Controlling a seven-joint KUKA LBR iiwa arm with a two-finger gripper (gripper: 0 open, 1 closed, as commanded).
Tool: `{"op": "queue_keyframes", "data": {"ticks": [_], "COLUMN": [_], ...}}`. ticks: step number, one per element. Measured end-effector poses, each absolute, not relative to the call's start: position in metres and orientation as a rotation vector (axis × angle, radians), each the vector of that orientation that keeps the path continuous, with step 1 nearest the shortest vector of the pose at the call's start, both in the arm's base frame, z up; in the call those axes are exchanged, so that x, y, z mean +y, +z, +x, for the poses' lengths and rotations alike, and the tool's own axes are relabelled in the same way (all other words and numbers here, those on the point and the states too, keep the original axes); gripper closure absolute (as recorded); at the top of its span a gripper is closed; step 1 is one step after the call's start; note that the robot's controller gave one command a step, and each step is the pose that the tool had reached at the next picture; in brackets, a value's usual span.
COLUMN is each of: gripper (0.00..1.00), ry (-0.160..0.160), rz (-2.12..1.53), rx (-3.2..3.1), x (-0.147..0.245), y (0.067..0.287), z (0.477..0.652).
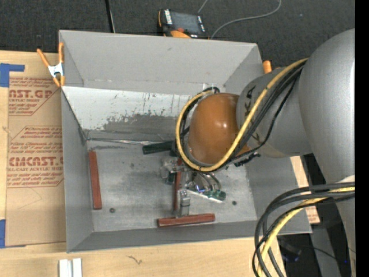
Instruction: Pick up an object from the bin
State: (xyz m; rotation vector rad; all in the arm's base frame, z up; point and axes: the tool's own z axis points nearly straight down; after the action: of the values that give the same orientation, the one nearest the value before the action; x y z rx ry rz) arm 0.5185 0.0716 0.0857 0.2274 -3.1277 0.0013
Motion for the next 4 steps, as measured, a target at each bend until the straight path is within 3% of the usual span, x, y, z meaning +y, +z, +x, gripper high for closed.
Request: {"op": "queue_keyframes", "data": {"ticks": [1, 2, 3, 4], "gripper": [0.00, 1.00, 1.00, 1.00], "ry": [0.000, -0.004, 0.000, 0.000], "rz": [1.012, 1.013, 1.526, 2.066], "rx": [-2.976, -2.976, -2.749, -2.372], "x": [0.024, 0.026, -0.006, -0.014], "y": [0.069, 0.070, 0.070, 0.113], "z": [0.551, 0.550, 0.566, 0.564]}}
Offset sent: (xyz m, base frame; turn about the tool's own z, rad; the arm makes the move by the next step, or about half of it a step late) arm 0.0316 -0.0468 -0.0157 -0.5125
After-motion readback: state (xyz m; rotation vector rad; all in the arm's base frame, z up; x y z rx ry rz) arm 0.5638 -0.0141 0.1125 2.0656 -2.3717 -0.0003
